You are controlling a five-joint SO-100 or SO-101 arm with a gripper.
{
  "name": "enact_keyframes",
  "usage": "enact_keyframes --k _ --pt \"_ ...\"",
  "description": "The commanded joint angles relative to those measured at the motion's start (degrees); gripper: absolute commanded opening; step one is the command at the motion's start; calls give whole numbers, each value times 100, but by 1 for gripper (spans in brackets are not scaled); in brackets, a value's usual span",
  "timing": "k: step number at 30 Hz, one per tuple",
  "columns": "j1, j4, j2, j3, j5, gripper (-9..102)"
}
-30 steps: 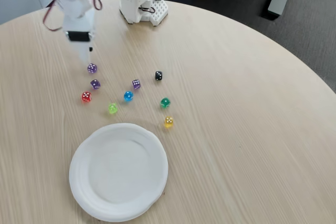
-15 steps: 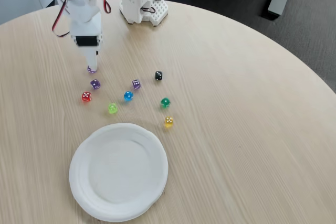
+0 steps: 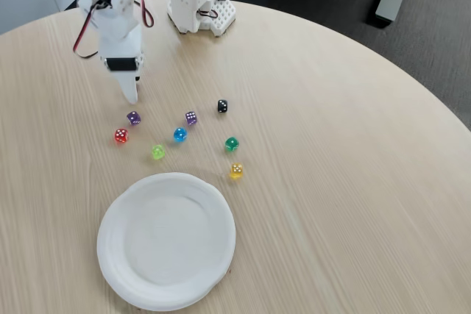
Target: Pick a purple dice and put it in the plate.
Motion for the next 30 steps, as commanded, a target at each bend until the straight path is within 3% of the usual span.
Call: enact_keyframes --k 1,30 --pt "-53 35 18 -35 -44 19" --pt "18 0 18 -53 650 18"
